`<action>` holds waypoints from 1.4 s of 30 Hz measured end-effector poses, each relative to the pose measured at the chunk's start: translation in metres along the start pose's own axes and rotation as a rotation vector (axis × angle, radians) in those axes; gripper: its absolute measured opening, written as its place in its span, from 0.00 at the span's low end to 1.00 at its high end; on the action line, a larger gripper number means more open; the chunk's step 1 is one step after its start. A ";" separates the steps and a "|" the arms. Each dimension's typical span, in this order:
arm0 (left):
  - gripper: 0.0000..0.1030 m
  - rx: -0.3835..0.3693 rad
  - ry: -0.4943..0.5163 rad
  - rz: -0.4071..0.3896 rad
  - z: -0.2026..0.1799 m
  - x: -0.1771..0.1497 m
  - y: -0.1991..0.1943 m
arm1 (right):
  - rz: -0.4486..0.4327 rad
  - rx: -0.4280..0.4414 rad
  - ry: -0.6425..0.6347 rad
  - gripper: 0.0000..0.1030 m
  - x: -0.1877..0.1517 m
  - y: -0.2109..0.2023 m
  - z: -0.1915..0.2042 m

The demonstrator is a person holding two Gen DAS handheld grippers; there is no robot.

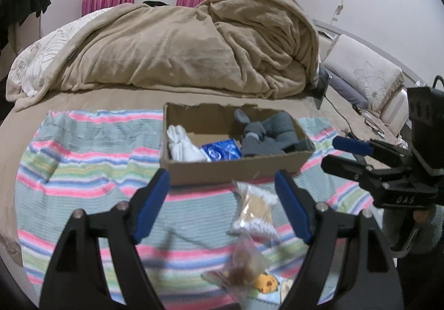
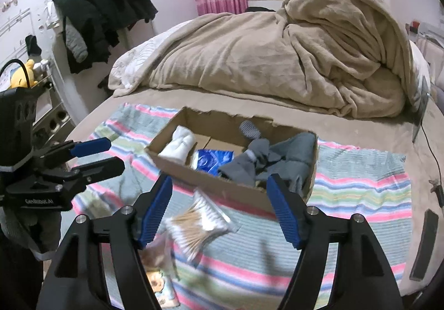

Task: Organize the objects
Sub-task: 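Grasp the clear snack bag with the left tool while the right tool grasps the cartoon tissue pack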

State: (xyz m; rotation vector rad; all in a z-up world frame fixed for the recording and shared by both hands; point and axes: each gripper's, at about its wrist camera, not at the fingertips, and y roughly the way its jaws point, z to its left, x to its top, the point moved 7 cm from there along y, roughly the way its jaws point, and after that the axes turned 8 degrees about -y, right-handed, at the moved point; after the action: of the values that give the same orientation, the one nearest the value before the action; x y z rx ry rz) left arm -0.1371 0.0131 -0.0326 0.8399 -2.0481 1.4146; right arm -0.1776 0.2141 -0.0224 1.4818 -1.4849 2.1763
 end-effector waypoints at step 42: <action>0.77 0.040 0.071 0.212 0.009 -0.132 0.015 | 0.321 0.138 -0.124 0.48 -0.154 0.059 0.098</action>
State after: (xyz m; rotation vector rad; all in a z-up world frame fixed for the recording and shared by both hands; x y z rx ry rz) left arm -0.0591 0.0355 -0.1383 0.5929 -2.1103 1.5790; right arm -0.0683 0.1705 -0.1740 1.5370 -1.7526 2.4515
